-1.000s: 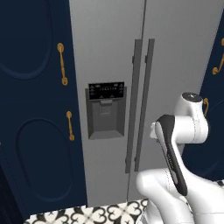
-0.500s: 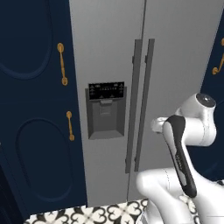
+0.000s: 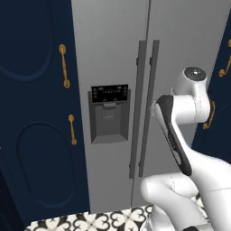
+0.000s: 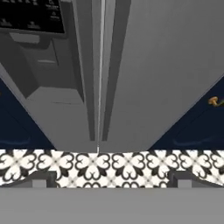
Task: Grab a lemon wedge from the fridge and one ice cube from the ice bowl, and put them in the glass of lemonade.
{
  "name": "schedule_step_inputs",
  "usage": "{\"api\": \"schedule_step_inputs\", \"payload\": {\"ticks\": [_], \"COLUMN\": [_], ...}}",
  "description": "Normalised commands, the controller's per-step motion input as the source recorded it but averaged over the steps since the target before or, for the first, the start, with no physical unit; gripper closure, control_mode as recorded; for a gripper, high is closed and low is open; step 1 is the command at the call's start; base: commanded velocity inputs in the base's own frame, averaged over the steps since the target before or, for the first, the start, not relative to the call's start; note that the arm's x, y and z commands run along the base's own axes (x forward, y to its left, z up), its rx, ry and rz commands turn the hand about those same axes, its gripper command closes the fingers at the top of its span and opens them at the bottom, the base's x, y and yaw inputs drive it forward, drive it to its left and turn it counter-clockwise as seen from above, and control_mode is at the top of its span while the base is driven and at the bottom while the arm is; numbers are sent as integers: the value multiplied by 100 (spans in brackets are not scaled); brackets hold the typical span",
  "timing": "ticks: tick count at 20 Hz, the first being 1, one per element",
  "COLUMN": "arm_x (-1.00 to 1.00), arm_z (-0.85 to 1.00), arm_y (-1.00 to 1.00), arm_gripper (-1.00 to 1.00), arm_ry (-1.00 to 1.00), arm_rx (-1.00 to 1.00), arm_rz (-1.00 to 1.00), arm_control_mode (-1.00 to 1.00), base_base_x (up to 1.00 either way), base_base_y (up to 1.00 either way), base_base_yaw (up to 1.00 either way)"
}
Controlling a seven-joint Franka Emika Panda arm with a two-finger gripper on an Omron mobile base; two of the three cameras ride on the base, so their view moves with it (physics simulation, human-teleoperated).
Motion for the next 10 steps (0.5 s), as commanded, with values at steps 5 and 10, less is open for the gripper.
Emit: {"api": "schedule_step_inputs", "payload": {"ticks": [5,10], "arm_x": [71,100], "arm_z": [-10,-30], "arm_y": [-7,-17], "arm_gripper": [-100,-100], "arm_ry": [-3,0], "arm_rx": [5,13], "arm_rz": [-3,-3], "arm_control_mode": [-100,-100], "base_base_x": [0,0], "base_base_y": [0,0], "base_base_yaw": [0,0]}}
